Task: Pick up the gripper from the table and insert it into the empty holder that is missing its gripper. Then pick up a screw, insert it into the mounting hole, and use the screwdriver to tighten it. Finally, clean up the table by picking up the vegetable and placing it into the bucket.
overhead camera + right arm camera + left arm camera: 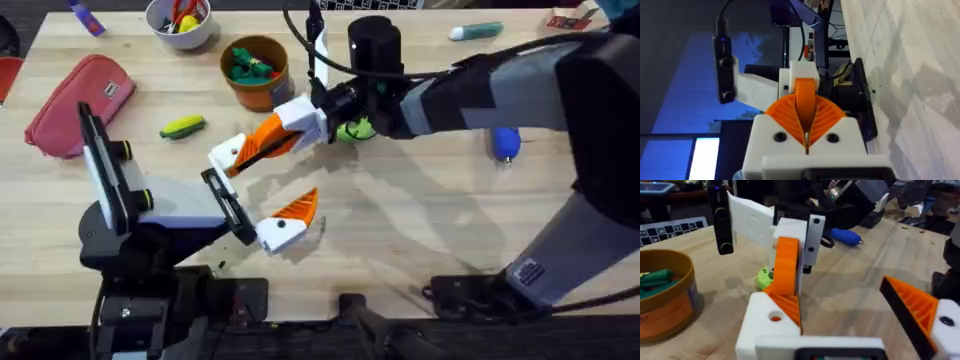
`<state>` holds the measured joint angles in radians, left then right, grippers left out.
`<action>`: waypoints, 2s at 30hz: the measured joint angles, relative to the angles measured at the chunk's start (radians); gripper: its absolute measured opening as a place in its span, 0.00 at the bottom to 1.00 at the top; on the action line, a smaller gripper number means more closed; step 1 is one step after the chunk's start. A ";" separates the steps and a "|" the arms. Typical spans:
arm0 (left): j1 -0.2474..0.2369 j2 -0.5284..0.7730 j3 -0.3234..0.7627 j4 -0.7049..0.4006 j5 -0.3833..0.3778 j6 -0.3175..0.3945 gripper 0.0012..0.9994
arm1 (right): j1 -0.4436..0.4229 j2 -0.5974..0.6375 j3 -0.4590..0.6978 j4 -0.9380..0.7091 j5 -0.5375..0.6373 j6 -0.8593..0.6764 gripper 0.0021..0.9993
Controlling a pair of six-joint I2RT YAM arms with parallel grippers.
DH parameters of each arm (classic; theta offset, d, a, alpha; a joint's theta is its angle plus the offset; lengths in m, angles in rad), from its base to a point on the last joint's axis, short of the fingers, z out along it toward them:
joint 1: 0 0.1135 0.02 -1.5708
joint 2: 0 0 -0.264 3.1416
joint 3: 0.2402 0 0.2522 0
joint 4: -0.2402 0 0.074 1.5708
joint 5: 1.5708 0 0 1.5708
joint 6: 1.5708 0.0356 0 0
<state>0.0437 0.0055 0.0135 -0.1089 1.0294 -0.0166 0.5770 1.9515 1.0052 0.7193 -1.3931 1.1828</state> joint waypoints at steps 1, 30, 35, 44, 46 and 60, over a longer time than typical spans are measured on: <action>0.000 0.000 0.000 0.000 0.000 0.000 0.99 | 0.000 -0.004 -0.002 -0.001 0.003 0.000 0.01; 0.000 0.000 0.000 -0.002 0.013 0.001 0.99 | 0.001 -0.049 -0.054 0.011 0.054 0.000 0.01; 0.000 0.000 0.000 -0.001 0.011 0.001 0.99 | 0.001 -0.049 -0.054 0.011 0.059 0.000 0.01; 0.000 0.000 0.000 -0.001 0.010 0.001 0.99 | 0.005 -0.060 -0.066 0.014 0.076 0.000 0.01; 0.000 0.000 0.000 -0.001 0.013 0.001 0.99 | 0.005 -0.072 -0.077 0.014 0.087 0.000 0.01; 0.000 0.000 0.000 -0.002 0.018 0.001 0.99 | 0.006 -0.090 -0.099 0.018 0.109 -0.004 0.01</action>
<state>0.0437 0.0055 0.0135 -0.1112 1.0470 -0.0158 0.5834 1.8618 0.9058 0.7376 -1.2842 1.1786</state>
